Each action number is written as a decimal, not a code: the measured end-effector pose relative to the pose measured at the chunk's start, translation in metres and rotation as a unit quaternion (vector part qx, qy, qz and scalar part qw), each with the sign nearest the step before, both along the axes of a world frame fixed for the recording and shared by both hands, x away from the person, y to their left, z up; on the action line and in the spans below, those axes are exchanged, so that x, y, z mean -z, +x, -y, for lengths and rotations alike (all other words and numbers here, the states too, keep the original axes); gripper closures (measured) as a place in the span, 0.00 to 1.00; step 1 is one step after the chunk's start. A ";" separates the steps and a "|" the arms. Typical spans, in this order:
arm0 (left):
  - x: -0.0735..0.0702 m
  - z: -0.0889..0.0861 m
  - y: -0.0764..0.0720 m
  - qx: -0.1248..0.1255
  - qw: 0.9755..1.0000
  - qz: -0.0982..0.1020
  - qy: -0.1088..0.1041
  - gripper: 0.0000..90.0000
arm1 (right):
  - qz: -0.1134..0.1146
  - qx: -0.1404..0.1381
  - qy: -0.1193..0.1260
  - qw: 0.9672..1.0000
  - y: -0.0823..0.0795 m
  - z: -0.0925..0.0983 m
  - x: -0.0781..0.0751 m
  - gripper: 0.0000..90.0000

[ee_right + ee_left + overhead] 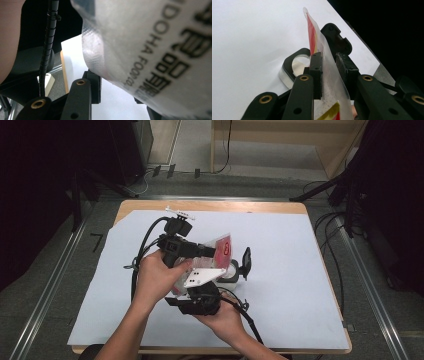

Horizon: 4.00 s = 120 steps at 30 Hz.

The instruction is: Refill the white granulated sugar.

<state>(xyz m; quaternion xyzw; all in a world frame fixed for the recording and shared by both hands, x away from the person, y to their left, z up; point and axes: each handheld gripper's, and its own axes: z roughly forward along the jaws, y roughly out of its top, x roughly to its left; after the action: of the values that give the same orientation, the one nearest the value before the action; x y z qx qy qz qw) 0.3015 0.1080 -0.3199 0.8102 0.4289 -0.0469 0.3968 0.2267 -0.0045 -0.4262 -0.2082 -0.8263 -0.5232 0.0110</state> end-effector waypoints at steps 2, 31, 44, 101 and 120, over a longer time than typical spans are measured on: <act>0.000 0.000 0.000 -0.002 1.000 0.000 -0.002 0.85 | 0.000 0.000 0.000 1.000 0.000 0.000 0.000 0.74; 0.002 -0.002 0.001 -0.001 1.000 -0.004 -0.007 0.85 | 0.000 0.001 -0.002 1.000 0.001 0.001 0.000 0.76; 0.002 0.000 0.001 -0.003 1.000 0.001 -0.007 0.84 | -0.005 0.004 0.002 1.000 0.002 0.002 -0.001 0.76; 0.001 0.002 0.000 -0.001 1.000 0.002 -0.011 0.81 | -0.002 0.008 0.001 1.000 0.001 0.002 -0.002 0.74; 0.002 0.002 0.000 0.000 1.000 0.002 -0.013 0.81 | -0.003 0.008 0.002 1.000 0.001 0.002 -0.001 0.74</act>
<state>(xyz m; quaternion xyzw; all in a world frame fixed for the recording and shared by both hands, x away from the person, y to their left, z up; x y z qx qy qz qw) 0.3015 0.1062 -0.3217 0.8049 0.4276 -0.0505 0.4084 0.2277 -0.0066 -0.4247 -0.2165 -0.8236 -0.5241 0.0099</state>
